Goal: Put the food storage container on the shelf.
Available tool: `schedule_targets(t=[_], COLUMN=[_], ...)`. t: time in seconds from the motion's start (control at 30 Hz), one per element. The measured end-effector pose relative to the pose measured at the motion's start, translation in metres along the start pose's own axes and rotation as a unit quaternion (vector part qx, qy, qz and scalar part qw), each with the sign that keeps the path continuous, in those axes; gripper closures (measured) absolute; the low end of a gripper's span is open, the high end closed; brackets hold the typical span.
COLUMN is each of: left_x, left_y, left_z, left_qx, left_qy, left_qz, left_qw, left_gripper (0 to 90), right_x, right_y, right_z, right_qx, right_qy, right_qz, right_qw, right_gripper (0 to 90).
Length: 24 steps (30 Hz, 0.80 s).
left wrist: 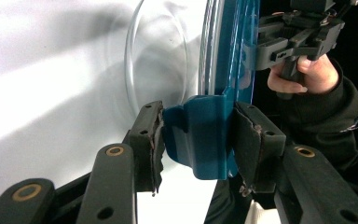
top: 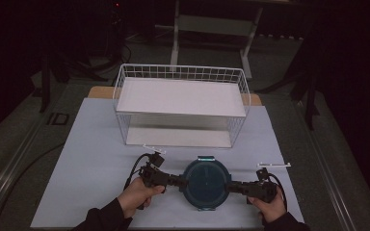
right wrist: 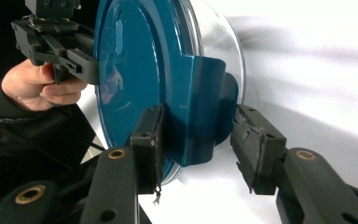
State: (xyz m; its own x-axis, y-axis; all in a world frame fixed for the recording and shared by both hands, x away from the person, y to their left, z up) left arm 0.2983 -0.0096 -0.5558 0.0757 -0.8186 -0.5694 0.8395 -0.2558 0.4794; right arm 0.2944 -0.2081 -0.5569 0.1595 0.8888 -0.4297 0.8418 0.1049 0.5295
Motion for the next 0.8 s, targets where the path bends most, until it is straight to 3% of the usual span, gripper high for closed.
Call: schedule_targets(t=[0.07,0.2,0.57,0.8], left_x=[-0.001,-0.001,-0.004,-0.020], left_y=[-0.001,-0.002,-0.003,0.007], left_z=[0.000,-0.001,0.002,0.003], left_qx=[0.003,-0.009,-0.010,0.013], left_qy=[-0.001,-0.004,0.006,0.020], left_qz=[-0.002,-0.002,0.028,0.054], left_qw=[1.0000,0.9999,0.9995,0.9983], left_gripper=[55.5,55.8,56.0,56.6], right_x=[0.001,0.002,0.002,0.005], right_y=[0.000,0.001,0.001,0.015], right_z=[-0.001,-0.001,-0.003,-0.014], right_qx=[0.006,0.013,0.011,-0.021], right_qy=[0.010,0.016,0.010,0.007], right_qz=[0.003,0.007,0.009,0.013], right_qw=[0.9999,0.9998,0.9998,0.9997], right_gripper=[56.3,56.4,56.6,56.7])
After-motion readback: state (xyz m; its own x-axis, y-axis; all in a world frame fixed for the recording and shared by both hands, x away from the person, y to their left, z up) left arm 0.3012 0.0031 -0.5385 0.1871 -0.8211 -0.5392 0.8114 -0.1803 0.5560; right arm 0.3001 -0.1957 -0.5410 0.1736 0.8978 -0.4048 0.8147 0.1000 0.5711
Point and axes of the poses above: each handheld gripper's, and its own axes: x roughly forward along the jaws, y roughly out of its top, z roughly to its right, the point moved 10 cm from there along x, roughly forward along the jaws, and after that the axes turned 7 degrees about y, right-handed, at the moved point
